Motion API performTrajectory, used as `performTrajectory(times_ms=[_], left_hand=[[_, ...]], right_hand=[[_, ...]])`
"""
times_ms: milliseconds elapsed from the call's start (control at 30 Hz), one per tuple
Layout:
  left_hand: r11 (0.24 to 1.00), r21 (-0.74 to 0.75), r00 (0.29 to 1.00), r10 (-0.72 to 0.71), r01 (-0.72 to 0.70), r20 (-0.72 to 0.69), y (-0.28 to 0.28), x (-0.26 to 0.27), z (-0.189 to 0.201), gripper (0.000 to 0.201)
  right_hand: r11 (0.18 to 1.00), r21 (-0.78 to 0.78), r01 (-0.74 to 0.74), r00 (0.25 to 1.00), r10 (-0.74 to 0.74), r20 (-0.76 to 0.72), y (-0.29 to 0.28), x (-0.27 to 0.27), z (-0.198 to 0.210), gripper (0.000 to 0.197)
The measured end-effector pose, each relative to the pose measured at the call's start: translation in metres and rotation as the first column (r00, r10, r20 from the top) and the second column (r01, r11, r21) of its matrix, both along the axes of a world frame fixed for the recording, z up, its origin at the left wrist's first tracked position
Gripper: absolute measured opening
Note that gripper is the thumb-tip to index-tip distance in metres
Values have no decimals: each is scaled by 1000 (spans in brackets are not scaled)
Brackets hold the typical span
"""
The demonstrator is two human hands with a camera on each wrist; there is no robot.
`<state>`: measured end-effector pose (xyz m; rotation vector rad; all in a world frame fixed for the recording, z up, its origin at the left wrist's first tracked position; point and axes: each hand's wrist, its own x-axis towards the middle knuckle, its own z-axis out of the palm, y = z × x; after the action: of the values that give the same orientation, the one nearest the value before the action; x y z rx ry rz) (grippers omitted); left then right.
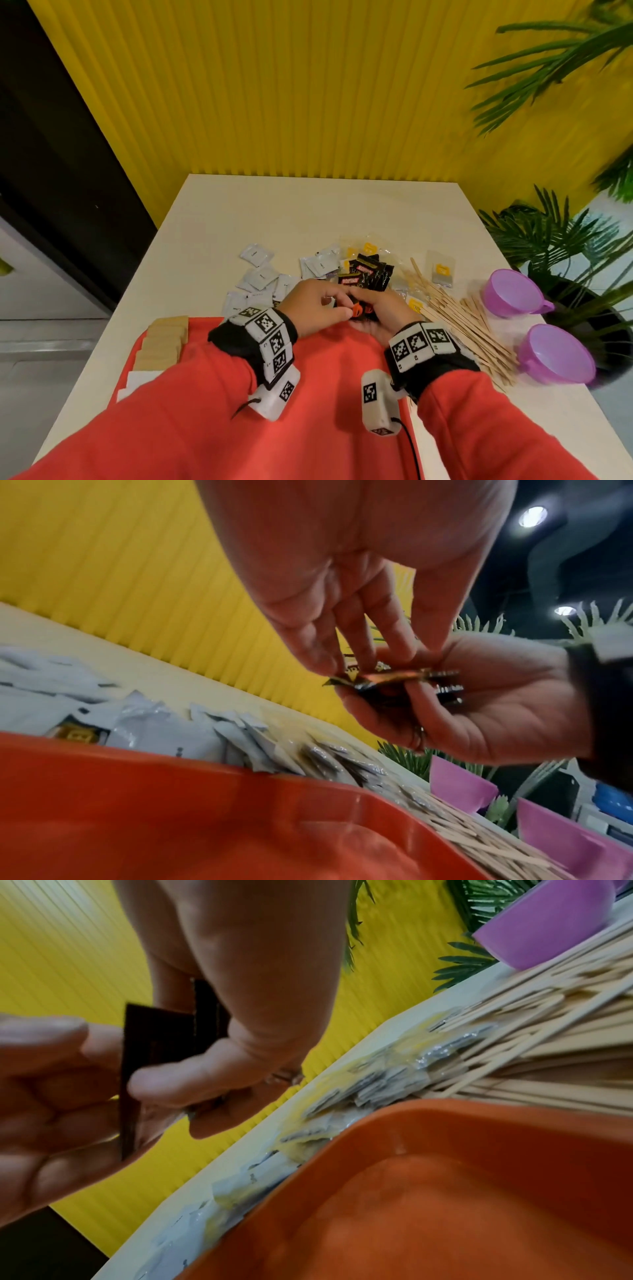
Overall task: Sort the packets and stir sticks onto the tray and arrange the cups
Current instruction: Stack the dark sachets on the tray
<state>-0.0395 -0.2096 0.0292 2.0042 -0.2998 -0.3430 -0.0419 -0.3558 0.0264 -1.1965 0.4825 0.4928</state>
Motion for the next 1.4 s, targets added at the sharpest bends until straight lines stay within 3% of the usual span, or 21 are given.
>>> performTrajectory(times_ms=[133,233,300,433,667,867,967,1067,1133,1200,1333,1400], left_hand=[[978,-63,980,197,-197,-2,7,6,3,31],[947,58,948,311,-315,69,18,23,0,21],[923,251,956,292,-292,39,24,35,-4,12],[803,586,982,180,-112,-60,25,53,-15,35],[568,823,991,101,16,-89,8,75,-29,33],[476,879,988,151,-38,-39,-3,85,-49,40],[494,868,983,176,-49,-44,-3,89,-54,40],[497,868,981,166,1,-96,-1,89,-49,27],[492,870,984,147,16,-101,-2,89,-49,35],[512,858,983,137,38,-125,-5,87,-44,25],[599,800,979,146,27,-143,-3,91,-39,18],[662,749,979,150,5,-139,3,92,-34,30]], right_hand=[[999,-23,36,999,-36,-13,2,-1,-1,11],[997,-65,38,999,-40,-28,1,-1,-1,9],[995,-89,45,998,-48,-31,-1,1,-1,8],[990,-115,83,995,-89,-42,-4,2,-3,9],[985,-154,80,994,-91,-66,-11,-1,-11,24],[982,-179,62,992,-80,-97,-15,-3,-17,16],[980,-189,56,991,-78,-113,-14,-3,-19,15],[982,-184,54,989,-77,-122,-13,-2,-22,17],[984,-172,51,989,-74,-128,-11,-1,-22,16],[985,-168,46,989,-69,-132,-9,-1,-22,15],[983,-180,41,989,-66,-135,-9,-1,-24,18],[980,-194,43,989,-69,-130,-9,-2,-25,21]])
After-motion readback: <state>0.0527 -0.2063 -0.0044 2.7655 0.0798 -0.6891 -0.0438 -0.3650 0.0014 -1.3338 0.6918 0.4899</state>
